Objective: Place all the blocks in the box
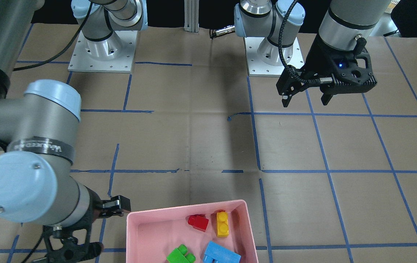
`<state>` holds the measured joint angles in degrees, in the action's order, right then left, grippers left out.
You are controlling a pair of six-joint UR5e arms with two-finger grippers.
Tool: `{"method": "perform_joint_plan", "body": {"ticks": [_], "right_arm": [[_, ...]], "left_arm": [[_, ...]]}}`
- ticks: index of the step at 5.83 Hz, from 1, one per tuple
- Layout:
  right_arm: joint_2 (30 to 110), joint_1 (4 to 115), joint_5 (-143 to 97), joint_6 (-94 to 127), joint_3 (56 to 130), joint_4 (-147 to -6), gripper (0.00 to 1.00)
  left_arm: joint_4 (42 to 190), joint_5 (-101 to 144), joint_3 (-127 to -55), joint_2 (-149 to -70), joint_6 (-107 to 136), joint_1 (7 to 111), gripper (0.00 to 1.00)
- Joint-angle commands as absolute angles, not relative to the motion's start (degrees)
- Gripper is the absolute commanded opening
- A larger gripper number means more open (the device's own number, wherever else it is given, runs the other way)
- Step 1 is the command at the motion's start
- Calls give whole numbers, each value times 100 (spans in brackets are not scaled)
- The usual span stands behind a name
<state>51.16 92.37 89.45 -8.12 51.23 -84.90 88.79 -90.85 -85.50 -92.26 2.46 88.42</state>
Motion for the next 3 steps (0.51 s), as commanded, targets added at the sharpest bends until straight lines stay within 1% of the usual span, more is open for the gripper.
{"method": "perform_joint_plan", "body": {"ticks": [1,2,3], "right_arm": [[6251,8939,8956,-748,6153,-8165,99],[7171,8956,8956,-530,7092,-8252,99],[7859,8973,8930,-101,7771,-8279,99]], "left_arm": [[8886,-9079,-8543,-9220,246,8842,100],[8877,-9070,-8543,-9220,246,8842,100],[8886,-9062,-8543,-9220,246,8842,100]]}}
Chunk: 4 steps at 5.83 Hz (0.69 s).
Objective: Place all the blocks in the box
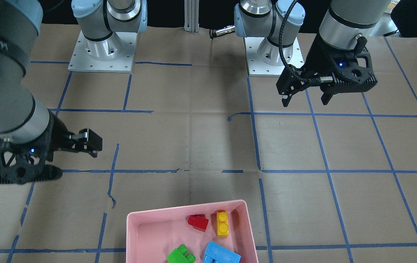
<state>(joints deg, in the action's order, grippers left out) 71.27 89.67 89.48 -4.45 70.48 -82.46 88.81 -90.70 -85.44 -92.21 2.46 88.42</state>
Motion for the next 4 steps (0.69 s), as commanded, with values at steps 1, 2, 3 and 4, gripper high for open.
{"method": "perform_joint_plan", "body": {"ticks": [1,2,3,4], "right_arm": [[8336,9017,8947,225,8057,-8323,99],[8471,9070,8947,394,8060,-8297,99],[8473,9140,8947,404,8068,-8297,99],[8455,9141,8947,396,8077,-8306,99]], "left_arm": [[8886,-9070,-8543,-9228,246,8842,100],[8886,-9070,-8543,-9229,246,8842,100],[8886,-9062,-8543,-9229,246,8842,100],[8886,-9062,-8543,-9229,246,8842,100]]}}
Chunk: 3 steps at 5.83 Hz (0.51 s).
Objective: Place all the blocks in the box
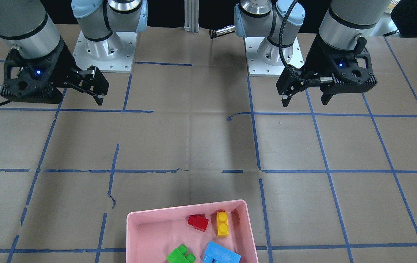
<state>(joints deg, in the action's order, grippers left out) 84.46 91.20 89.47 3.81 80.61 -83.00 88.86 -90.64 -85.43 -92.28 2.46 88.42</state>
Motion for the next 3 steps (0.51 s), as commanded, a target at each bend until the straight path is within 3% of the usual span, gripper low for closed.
{"method": "perform_joint_plan", "body": {"ticks": [1,3], "right_arm": [[8429,9141,8939,387,8077,-8314,99],[8420,9141,8938,317,8103,-8314,99]], "left_arm": [[8886,-9062,-8543,-9229,246,8842,100],[8877,-9062,-8543,-9228,246,8842,100]]}}
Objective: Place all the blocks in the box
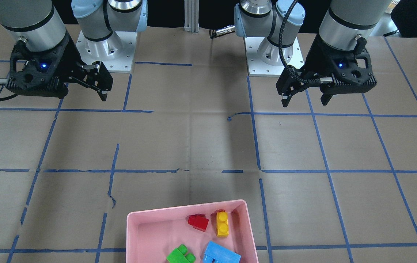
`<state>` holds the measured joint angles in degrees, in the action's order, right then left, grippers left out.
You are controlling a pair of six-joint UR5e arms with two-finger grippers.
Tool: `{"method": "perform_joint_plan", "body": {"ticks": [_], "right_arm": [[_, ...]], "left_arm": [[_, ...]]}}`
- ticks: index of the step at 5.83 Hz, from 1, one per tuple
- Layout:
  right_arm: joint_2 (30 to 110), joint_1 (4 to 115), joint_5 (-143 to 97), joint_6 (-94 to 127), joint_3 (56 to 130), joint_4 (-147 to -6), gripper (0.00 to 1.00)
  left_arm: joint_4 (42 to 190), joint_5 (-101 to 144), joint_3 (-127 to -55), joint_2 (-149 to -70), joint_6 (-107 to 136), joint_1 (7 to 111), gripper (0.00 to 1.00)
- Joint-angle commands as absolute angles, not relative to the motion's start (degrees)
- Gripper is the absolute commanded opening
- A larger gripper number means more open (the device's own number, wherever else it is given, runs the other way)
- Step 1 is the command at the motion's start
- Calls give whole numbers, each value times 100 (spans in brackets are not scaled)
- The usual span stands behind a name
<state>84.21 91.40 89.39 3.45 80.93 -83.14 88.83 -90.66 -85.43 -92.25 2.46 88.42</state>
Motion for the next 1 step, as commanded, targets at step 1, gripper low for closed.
{"method": "perform_joint_plan", "body": {"ticks": [1], "right_arm": [[8420,9141,8947,308,8112,-8314,99]], "left_arm": [[8877,-9070,-8543,-9220,246,8842,100]]}}
